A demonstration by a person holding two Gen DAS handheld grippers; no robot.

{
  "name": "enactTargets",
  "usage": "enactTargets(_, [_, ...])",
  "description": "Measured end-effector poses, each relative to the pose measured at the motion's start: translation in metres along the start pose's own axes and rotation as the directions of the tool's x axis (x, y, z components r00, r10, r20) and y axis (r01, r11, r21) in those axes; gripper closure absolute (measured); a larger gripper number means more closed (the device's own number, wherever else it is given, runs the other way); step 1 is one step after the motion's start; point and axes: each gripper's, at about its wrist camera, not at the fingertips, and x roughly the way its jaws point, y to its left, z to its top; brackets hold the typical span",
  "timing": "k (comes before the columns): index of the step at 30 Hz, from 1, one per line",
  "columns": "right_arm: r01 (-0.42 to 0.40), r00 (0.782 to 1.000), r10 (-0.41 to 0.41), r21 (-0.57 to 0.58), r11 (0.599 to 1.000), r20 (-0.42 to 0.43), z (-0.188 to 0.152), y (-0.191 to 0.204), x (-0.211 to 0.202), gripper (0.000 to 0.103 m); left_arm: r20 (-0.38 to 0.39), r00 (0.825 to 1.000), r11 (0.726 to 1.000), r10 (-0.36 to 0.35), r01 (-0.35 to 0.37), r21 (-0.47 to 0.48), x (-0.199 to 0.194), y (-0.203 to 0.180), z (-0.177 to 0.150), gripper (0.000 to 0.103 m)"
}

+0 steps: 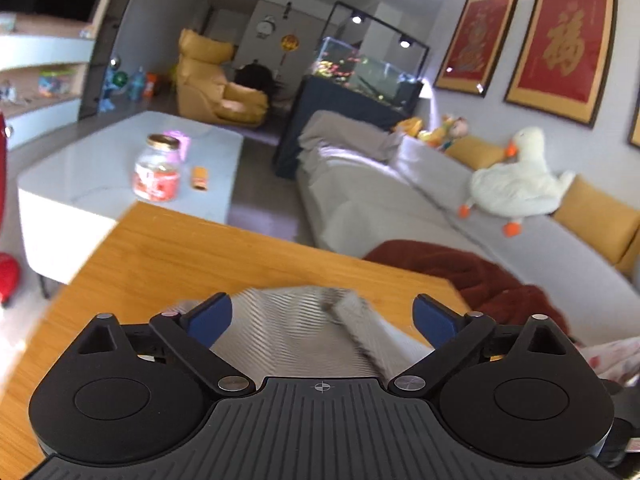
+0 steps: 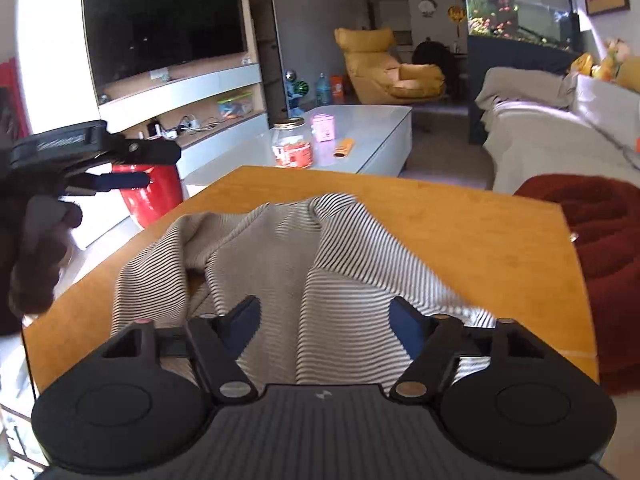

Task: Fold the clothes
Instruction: 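Grasp the shirt with both grippers and lift it off the table, then shake the shirt out and lay it flat on the table with both grippers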

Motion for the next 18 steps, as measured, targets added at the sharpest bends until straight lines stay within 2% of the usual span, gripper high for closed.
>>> enactTargets(2, [0.022, 0.999, -0.024, -0.044, 0.999, -0.042, 0.007, 0.006, 0.014, 0.040, 0.002, 1.000, 1.000, -0.001, 0.002, -0.018, 0.009, -0.003, -0.018, 0.000])
enactTargets(6, [0.044, 0.987, -0.068, -0.161, 0.986, -0.143, -0.005, 0.024, 0.052, 0.040, 0.006, 1.000, 0.998, -0.004, 0.005, -0.055, 0.028, -0.009, -0.054, 0.000])
enactTargets(8, [0.066, 0.984, -0.100, -0.222, 0.973, -0.146, -0.013, 0.030, 0.065, 0.045, 0.008, 1.000, 0.997, -0.006, 0.006, -0.073, 0.037, -0.012, -0.072, 0.000])
enactTargets(10, [0.104, 0.983, -0.141, -0.282, 0.954, -0.115, -0.008, 0.029, 0.071, 0.068, 0.040, 0.999, 0.998, -0.001, 0.003, -0.055, 0.036, -0.014, -0.077, 0.000])
enactTargets(11, [0.128, 0.980, -0.168, -0.310, 0.942, -0.106, -0.003, 0.028, 0.074, 0.091, 0.051, 0.998, 1.000, 0.023, -0.022, -0.018, 0.034, -0.016, -0.076, 0.000])
enactTargets(13, [0.188, 0.971, -0.229, -0.370, 0.910, -0.071, 0.009, 0.018, 0.080, 0.092, 0.056, 0.997, 0.999, 0.051, -0.052, 0.015, 0.031, -0.013, -0.072, 0.000])
enactTargets(16, [0.339, 0.929, -0.369, -0.492, 0.802, 0.038, 0.031, 0.000, 0.099, 0.096, 0.051, 0.994, 0.995, 0.095, -0.097, 0.036, 0.032, -0.003, -0.065, 0.000])
enactTargets(18, [0.372, 0.912, -0.409, -0.486, 0.791, 0.034, 0.045, -0.017, 0.118, 0.098, 0.045, 0.992, 0.992, 0.119, -0.121, 0.033, 0.029, 0.003, -0.062, 0.000])
